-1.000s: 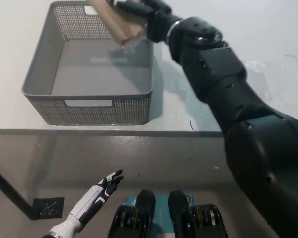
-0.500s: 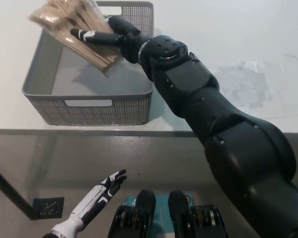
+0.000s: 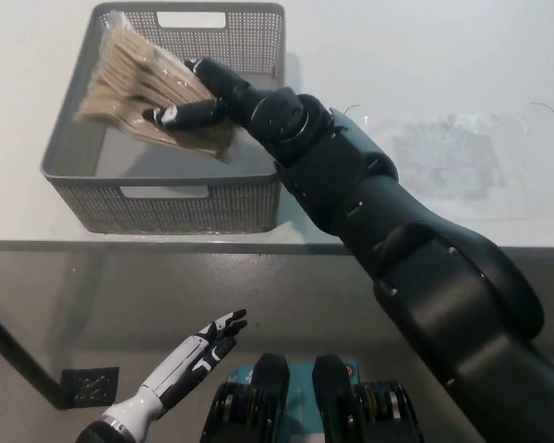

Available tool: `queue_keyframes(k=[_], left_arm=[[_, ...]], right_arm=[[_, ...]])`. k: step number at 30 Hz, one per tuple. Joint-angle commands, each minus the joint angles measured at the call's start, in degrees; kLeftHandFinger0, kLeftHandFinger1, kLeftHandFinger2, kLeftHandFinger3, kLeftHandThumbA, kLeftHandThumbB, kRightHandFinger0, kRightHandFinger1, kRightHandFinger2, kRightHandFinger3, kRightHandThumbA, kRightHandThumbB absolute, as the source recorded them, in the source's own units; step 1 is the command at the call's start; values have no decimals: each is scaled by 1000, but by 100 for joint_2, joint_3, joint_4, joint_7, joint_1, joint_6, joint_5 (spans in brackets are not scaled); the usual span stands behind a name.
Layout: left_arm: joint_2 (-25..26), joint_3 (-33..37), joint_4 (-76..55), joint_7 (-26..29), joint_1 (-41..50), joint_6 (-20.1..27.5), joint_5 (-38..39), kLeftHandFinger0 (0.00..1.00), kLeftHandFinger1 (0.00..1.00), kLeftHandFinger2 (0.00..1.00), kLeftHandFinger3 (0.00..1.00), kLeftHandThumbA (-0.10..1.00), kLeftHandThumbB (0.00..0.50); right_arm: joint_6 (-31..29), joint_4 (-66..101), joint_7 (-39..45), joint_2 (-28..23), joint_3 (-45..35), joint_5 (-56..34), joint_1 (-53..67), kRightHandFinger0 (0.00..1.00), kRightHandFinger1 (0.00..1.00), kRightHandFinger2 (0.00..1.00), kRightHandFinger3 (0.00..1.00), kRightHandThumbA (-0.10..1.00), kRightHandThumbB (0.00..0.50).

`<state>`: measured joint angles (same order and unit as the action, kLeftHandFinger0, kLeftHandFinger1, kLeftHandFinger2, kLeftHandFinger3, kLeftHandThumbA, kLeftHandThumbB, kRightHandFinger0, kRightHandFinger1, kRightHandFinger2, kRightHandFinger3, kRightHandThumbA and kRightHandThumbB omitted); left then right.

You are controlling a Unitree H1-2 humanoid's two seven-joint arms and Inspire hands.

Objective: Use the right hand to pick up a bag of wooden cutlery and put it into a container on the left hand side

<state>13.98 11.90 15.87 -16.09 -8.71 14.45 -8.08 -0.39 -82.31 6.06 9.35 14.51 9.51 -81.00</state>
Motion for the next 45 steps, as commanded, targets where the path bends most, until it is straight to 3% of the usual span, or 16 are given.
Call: queue_keyframes(k=[1, 6, 7, 8, 9, 10, 11, 12, 13, 15, 21, 26, 29, 37, 42, 45], left_arm=[[126, 38, -173, -144, -105, -45, -19, 1000, 1000, 1000, 1000, 1000, 471], [133, 82, -220, -217, -108, -47, -14, 1000, 1000, 1000, 1000, 1000, 467], [141, 95, -219, -243, -130, -36, -11, 1000, 1000, 1000, 1000, 1000, 459], [142, 100, -229, -254, -139, -50, -12, 1000, 1000, 1000, 1000, 1000, 466], [137, 106, -225, -258, -151, -53, -15, 1000, 1000, 1000, 1000, 1000, 466], [137, 107, -217, -270, -166, -35, 0, 1000, 1000, 1000, 1000, 1000, 463], [143, 122, -202, -281, -193, -4, -13, 1000, 1000, 1000, 1000, 1000, 457], [150, 131, -204, -285, -199, 12, -31, 1000, 1000, 1000, 1000, 1000, 456], [153, 136, -187, -312, -203, 18, 0, 1000, 1000, 1000, 1000, 1000, 453], [174, 149, -204, -342, -212, -4, -10, 1000, 1000, 1000, 1000, 1000, 442], [192, 194, -150, -382, -263, 107, -22, 1000, 1000, 1000, 1000, 1000, 423], [186, 216, -132, -377, -303, 117, -61, 1000, 1000, 1000, 1000, 1000, 417], [199, 218, -113, -393, -314, 121, -42, 1000, 1000, 1000, 1000, 1000, 418], [217, 186, -46, -321, -346, 242, -91, 1000, 1000, 1000, 1000, 1000, 403], [266, 166, -46, -320, -310, 282, -106, 1000, 1000, 1000, 1000, 1000, 406], [286, 167, -18, -302, -274, 260, -147, 1000, 1000, 1000, 1000, 1000, 411]], right_arm=[[-459, 124, -387, 37, 176, 290, -357, 0, 391, 755, 604, -100, 187], [-573, 123, -466, -21, 285, 393, -243, 0, 391, 752, 623, -100, 176], [-577, 121, -472, -39, 299, 412, -232, 16, 420, 776, 642, -100, 176], [-538, 119, -538, -45, 329, 466, -207, 139, 533, 840, 704, -100, 192], [-541, 120, -540, -57, 324, 470, -206, 132, 529, 802, 682, -100, 187], [-467, 115, -470, -72, 359, 503, -221, 352, 671, 870, 899, 35, 236], [-319, 107, -299, -96, 351, 490, -260, 428, 720, 935, 1000, 208, 287], [-247, 104, -163, -111, 325, 456, -277, 436, 702, 912, 1000, 274, 298], [-144, 94, 211, -163, 293, 408, -310, 658, 937, 1000, 1000, 437, 353], [-174, 82, 433, -231, 437, 555, -339, 1000, 1000, 1000, 1000, 627, 409], [-229, 120, 568, -376, 749, 815, -378, 1000, 1000, 1000, 1000, 911, 449], [-308, 164, 555, -491, 670, 726, -405, 1000, 1000, 1000, 1000, 991, 447], [-409, 227, 644, -655, 439, 530, -500, 1000, 1000, 1000, 1000, 1000, 478], [-853, 1304, 848, -1372, -1013, -472, -538, 1000, 1000, 1000, 1000, 1000, 384], [-116, 3957, 1275, -1895, -1703, -1087, 444, 1000, 1000, 1000, 1000, 953, 325], [295, 5325, 1223, -2095, -2028, -1379, 1251, 1000, 1000, 1000, 1000, 938, 424]])
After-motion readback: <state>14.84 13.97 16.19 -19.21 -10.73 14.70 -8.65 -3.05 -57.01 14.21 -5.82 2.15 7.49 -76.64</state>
